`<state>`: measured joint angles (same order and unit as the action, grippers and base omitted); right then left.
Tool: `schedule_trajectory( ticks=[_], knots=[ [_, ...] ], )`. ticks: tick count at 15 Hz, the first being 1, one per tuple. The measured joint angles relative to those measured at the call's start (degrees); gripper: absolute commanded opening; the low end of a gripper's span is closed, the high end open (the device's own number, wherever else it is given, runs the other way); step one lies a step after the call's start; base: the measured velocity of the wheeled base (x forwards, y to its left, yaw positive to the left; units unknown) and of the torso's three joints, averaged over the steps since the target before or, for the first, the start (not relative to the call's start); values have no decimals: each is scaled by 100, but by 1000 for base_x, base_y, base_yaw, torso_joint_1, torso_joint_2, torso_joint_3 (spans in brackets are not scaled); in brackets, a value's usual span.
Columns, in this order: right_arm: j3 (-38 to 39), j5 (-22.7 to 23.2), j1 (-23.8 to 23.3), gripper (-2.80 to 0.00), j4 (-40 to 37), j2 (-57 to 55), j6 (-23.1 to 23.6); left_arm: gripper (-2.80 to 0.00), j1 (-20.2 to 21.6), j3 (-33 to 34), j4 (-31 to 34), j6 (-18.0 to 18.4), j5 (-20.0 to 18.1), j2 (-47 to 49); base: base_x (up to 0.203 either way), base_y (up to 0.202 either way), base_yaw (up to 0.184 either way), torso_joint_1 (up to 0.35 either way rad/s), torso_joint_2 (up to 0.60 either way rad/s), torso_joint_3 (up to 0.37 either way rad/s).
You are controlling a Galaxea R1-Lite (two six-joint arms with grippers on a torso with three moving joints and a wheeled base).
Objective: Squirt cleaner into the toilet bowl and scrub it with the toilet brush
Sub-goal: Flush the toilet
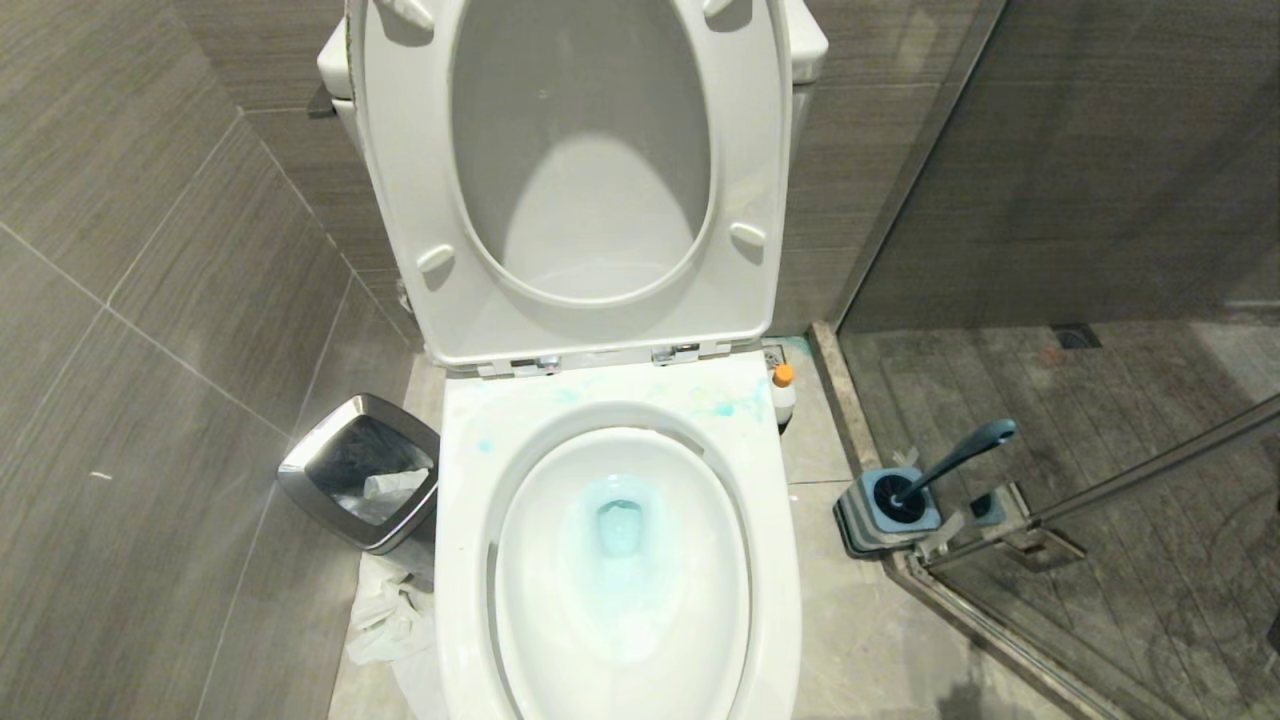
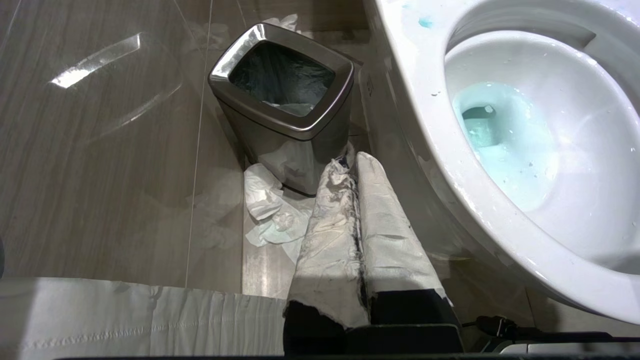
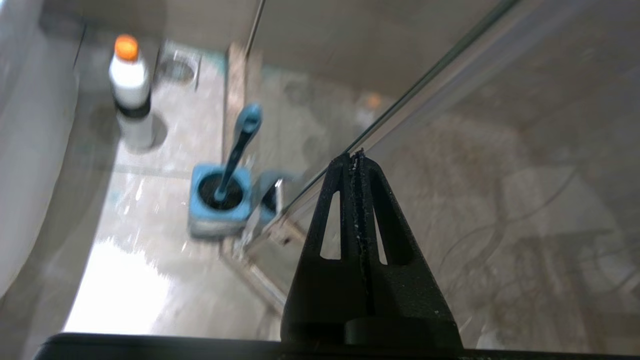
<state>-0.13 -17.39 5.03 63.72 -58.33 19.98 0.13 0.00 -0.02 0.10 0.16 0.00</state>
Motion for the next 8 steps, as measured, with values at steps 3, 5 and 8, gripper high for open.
schedule_trajectory(
  ticks=[3, 5, 8],
  knots=[
    [11, 9, -2, -280, -286, 644, 197, -280, 0, 0, -2, -2, 0, 0, 0, 0, 0, 0, 0, 0],
    [13, 103, -97, -280, -872, 1260, 187, -280, 0, 0, 0, -2, 5, 0, 0, 0, 0, 0, 0, 0],
    [13, 574, -351, -280, -2050, 2334, -15, -280, 2, 0, 0, 0, 0, 0, 0, 0, 0, 0, 0, 0]
  ],
)
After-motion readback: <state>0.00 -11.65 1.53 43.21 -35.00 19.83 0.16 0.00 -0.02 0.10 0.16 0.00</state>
